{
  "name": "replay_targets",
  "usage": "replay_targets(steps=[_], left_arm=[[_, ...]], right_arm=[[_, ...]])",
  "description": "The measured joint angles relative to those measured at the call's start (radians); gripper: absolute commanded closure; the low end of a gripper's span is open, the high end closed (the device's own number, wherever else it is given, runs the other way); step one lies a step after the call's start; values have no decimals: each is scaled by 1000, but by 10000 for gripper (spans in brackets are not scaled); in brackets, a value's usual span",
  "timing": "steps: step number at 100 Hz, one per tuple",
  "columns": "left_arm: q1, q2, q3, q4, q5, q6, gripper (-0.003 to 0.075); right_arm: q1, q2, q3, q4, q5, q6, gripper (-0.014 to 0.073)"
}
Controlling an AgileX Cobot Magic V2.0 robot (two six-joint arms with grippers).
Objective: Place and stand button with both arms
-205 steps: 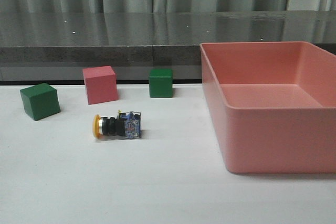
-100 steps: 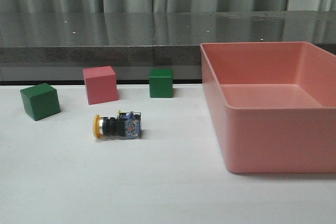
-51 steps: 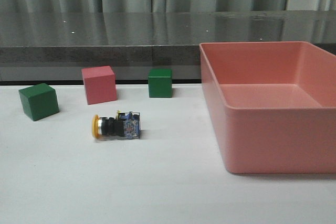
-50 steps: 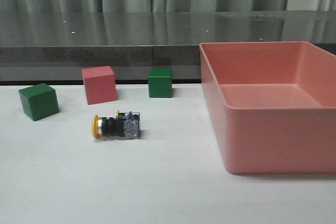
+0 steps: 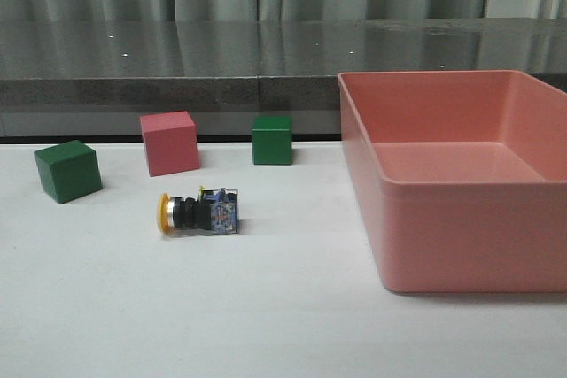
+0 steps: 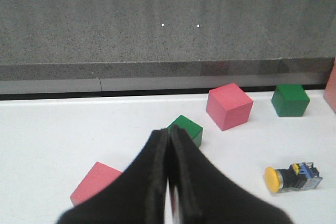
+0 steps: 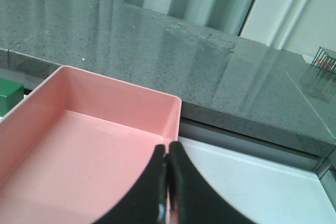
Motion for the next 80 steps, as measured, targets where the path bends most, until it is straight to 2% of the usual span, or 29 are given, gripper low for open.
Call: replay_targets(steps=[12,19,29,34,39,46,80], left_arm=[[0,145,-60,-3,3,90,733],[0,224,-86,-20,3,161,675],[-20,323,-104,-66,-1,274,478],[-41,366,-106,-100,-6,328,330],[-69,409,-106,-119,-16,376,217],[-109,461,-106,-130,-40,416,129],[-217,687,-106,-222,-268,448,121]], right_arm=[[0,0,0,0,0,2,703],[0,0,0,0,0,2,703],[0,0,0,0,0,2,703],[0,0,0,0,0,2,703],[0,0,0,0,0,2,703],[0,0,0,0,0,2,703],[0,0,0,0,0,2,703]])
